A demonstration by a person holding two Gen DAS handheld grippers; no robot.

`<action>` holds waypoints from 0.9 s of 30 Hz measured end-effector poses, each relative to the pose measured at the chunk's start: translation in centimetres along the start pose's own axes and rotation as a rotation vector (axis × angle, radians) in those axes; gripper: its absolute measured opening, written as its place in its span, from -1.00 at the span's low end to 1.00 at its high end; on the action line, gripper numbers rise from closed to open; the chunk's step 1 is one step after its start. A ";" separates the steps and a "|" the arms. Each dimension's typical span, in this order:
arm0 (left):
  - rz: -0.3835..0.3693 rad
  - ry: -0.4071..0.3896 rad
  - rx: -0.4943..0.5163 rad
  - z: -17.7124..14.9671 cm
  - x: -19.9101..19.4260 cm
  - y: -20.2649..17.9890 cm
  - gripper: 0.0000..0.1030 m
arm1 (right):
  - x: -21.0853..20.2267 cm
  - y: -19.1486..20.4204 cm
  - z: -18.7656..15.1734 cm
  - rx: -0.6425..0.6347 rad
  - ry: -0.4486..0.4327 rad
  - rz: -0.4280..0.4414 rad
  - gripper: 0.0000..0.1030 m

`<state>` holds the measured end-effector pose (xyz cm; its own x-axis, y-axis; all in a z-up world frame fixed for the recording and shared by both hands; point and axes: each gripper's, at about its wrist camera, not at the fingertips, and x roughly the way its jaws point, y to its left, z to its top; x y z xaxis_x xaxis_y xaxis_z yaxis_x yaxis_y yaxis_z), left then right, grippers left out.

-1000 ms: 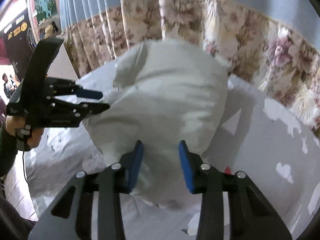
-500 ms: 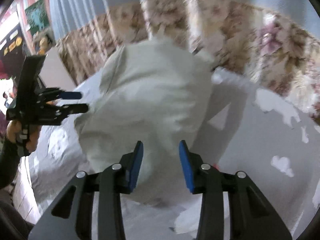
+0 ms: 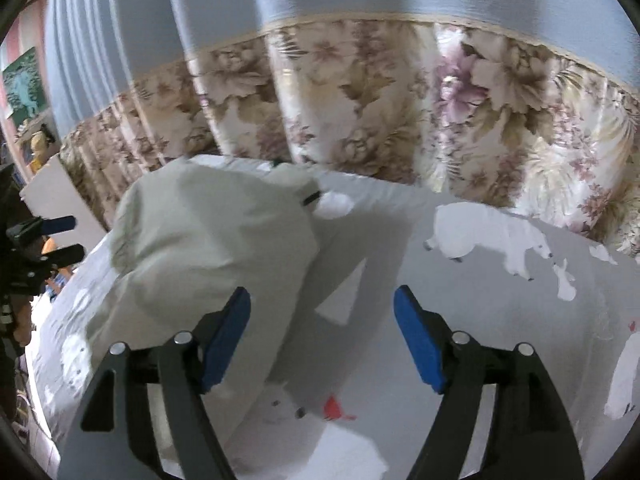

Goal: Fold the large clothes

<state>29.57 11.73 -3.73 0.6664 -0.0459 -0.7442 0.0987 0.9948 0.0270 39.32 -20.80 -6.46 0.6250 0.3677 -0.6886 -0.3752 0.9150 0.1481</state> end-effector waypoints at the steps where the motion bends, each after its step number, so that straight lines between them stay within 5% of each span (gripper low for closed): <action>1: -0.007 0.004 -0.005 0.4 0.3 0.1 0.92 | 0.2 -0.3 0.2 0.009 -0.004 -0.004 0.45; 14: -0.031 0.001 0.027 1.9 1.9 -0.8 0.87 | 1.2 0.1 1.1 -0.019 -0.020 -0.033 0.45; 20: -0.032 0.055 0.010 2.2 4.3 0.1 0.56 | 1.1 1.3 1.2 -0.073 -0.026 -0.076 0.40; 22: -0.059 0.076 -0.018 2.3 5.2 0.8 0.44 | 1.5 2.1 1.3 -0.105 -0.018 -0.081 0.07; 27: -0.084 0.108 -0.032 2.1 7.2 1.0 0.15 | 3.7 3.9 1.1 -0.147 0.033 -0.064 -0.34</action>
<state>35.98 12.19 -7.64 0.5734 -0.1211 -0.8103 0.1263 0.9903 -0.0587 40.89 -15.71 -7.63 0.6288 0.3011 -0.7169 -0.4325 0.9017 -0.0006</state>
